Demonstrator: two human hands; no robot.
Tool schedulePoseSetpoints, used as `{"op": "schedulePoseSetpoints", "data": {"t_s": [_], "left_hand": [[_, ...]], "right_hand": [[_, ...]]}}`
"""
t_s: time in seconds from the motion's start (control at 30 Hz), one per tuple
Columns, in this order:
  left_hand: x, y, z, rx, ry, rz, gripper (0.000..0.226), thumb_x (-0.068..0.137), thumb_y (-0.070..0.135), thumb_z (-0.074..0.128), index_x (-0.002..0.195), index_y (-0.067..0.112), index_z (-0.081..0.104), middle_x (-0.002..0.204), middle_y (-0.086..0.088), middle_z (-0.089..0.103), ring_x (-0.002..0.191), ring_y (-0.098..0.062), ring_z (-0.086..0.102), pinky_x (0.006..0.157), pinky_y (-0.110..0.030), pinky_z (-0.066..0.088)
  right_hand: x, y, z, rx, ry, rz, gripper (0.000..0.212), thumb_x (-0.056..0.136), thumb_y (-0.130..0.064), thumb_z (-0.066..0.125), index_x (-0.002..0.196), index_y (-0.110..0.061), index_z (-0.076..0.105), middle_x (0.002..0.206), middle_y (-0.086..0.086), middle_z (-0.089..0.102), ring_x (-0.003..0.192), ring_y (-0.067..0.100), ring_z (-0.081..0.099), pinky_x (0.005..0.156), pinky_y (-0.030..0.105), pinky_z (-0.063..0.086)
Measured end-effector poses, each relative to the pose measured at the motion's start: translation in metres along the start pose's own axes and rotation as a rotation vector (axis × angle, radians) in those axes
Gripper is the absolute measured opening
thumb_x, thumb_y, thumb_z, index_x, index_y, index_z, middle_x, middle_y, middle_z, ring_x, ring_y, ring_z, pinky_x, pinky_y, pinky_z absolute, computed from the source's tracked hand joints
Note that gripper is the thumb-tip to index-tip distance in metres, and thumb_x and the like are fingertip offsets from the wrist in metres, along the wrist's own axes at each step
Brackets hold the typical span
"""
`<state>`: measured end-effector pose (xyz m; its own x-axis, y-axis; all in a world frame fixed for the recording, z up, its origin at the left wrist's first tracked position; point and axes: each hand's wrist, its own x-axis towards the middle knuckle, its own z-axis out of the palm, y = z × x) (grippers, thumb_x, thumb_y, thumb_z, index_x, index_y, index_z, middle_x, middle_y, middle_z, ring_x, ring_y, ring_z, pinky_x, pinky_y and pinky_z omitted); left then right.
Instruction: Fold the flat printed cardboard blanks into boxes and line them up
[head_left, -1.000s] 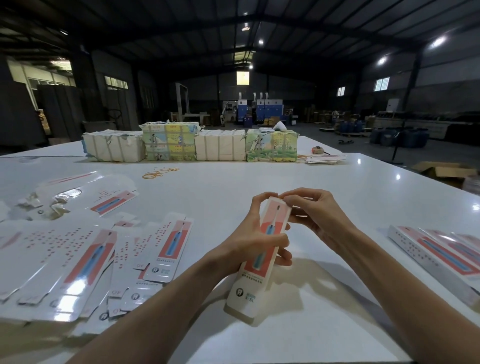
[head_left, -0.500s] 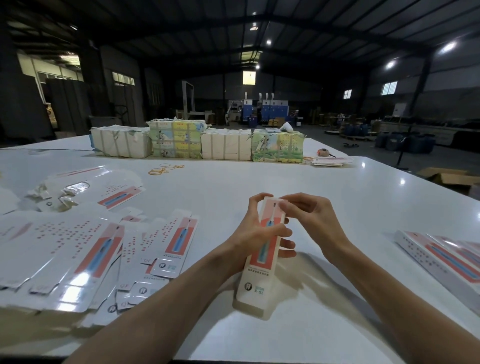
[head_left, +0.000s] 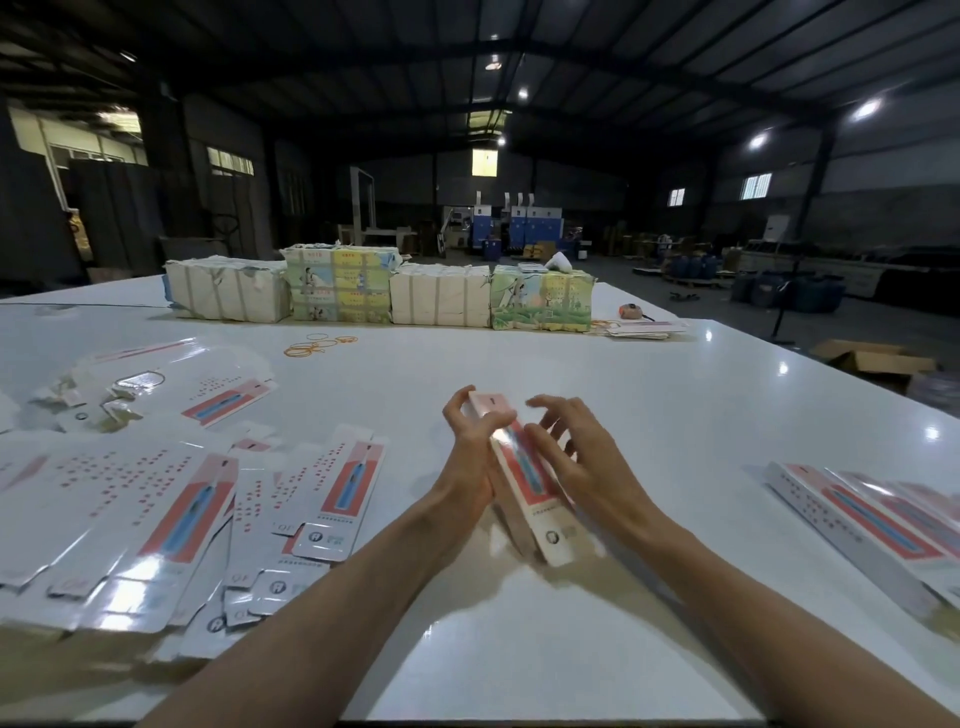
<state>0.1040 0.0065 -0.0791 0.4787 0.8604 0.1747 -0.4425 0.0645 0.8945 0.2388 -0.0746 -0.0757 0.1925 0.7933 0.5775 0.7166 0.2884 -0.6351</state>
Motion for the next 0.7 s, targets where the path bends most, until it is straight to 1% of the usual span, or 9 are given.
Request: {"op": "schedulePoseSetpoints", "data": {"t_s": [0.07, 0.13, 0.2, 0.3, 0.37, 0.4, 0.47, 0.57, 0.7], "left_hand": [[-0.001, 0.001, 0.001, -0.115, 0.02, -0.004, 0.061, 0.102, 0.021, 0.065, 0.147, 0.039, 0.028, 0.137, -0.016, 0.05, 0.102, -0.032, 0.073, 0.079, -0.047, 0.064], [-0.002, 0.002, 0.004, -0.117, 0.019, -0.026, 0.068, 0.101, 0.029, 0.065, 0.153, 0.044, 0.023, 0.146, -0.013, 0.045, 0.115, -0.033, 0.066, 0.074, -0.042, 0.064], [-0.005, 0.001, 0.004, -0.013, -0.027, -0.036, 0.075, 0.102, 0.043, 0.06, 0.159, 0.05, 0.012, 0.153, -0.003, 0.041, 0.122, -0.029, 0.061, 0.077, -0.038, 0.064], [-0.006, 0.001, -0.002, 0.365, -0.071, 0.001, 0.079, 0.101, 0.061, 0.053, 0.159, 0.056, -0.001, 0.148, 0.007, 0.048, 0.119, -0.018, 0.062, 0.094, -0.034, 0.057], [-0.005, -0.003, -0.011, 0.771, -0.098, 0.115, 0.071, 0.102, 0.063, 0.052, 0.159, 0.052, 0.011, 0.136, 0.012, 0.06, 0.119, -0.014, 0.062, 0.099, -0.035, 0.049], [-0.004, -0.006, -0.016, 0.968, -0.138, 0.167, 0.063, 0.102, 0.061, 0.054, 0.157, 0.047, 0.026, 0.131, 0.014, 0.061, 0.12, -0.011, 0.06, 0.099, -0.033, 0.048], [-0.004, -0.015, -0.025, 1.268, -0.249, 0.234, 0.04, 0.099, 0.057, 0.055, 0.138, 0.047, 0.054, 0.128, 0.017, 0.055, 0.122, -0.008, 0.052, 0.104, -0.032, 0.047], [-0.005, -0.021, -0.031, 1.357, -0.321, 0.254, 0.031, 0.098, 0.054, 0.052, 0.125, 0.046, 0.063, 0.128, 0.021, 0.052, 0.123, -0.007, 0.043, 0.108, -0.032, 0.04], [-0.002, -0.019, -0.03, 1.35, -0.322, 0.238, 0.03, 0.098, 0.052, 0.052, 0.125, 0.046, 0.064, 0.129, 0.022, 0.051, 0.125, -0.007, 0.039, 0.106, -0.03, 0.037]], "right_hand": [[-0.004, -0.004, 0.004, -0.061, -0.079, -0.002, 0.049, 0.099, -0.064, 0.055, 0.135, -0.032, 0.062, 0.115, -0.016, 0.056, 0.104, -0.001, 0.06, 0.08, 0.016, 0.049], [-0.005, -0.005, 0.005, -0.148, -0.159, -0.008, 0.065, 0.092, -0.065, 0.065, 0.143, -0.027, 0.055, 0.122, -0.013, 0.053, 0.111, 0.002, 0.056, 0.088, 0.016, 0.047], [-0.007, -0.007, 0.005, -0.192, -0.184, -0.002, 0.071, 0.09, -0.059, 0.07, 0.147, -0.025, 0.047, 0.126, -0.012, 0.05, 0.109, 0.003, 0.055, 0.085, 0.01, 0.045], [-0.007, -0.009, -0.007, -0.286, -0.079, -0.033, 0.055, 0.098, -0.05, 0.065, 0.145, -0.024, 0.05, 0.124, -0.009, 0.054, 0.103, 0.005, 0.056, 0.083, 0.015, 0.047], [-0.003, -0.009, -0.023, -0.374, -0.028, -0.024, 0.06, 0.099, -0.043, 0.067, 0.151, -0.019, 0.049, 0.129, -0.001, 0.057, 0.107, 0.01, 0.056, 0.087, 0.02, 0.052], [-0.001, -0.009, -0.032, -0.408, -0.005, 0.004, 0.065, 0.098, -0.041, 0.069, 0.154, -0.017, 0.047, 0.132, 0.002, 0.057, 0.11, 0.012, 0.057, 0.089, 0.022, 0.055], [-0.001, -0.006, -0.053, -0.474, 0.027, 0.067, 0.069, 0.096, -0.039, 0.071, 0.156, -0.017, 0.046, 0.136, 0.004, 0.056, 0.112, 0.014, 0.057, 0.089, 0.025, 0.057], [-0.016, 0.005, -0.085, -0.597, 0.02, 0.164, 0.066, 0.094, -0.04, 0.072, 0.152, -0.019, 0.05, 0.133, 0.004, 0.056, 0.105, 0.012, 0.054, 0.083, 0.023, 0.05], [-0.056, 0.026, -0.127, -0.758, 0.012, 0.319, 0.062, 0.095, -0.046, 0.071, 0.149, -0.026, 0.049, 0.133, -0.003, 0.053, 0.102, 0.013, 0.055, 0.082, 0.027, 0.045]]}}
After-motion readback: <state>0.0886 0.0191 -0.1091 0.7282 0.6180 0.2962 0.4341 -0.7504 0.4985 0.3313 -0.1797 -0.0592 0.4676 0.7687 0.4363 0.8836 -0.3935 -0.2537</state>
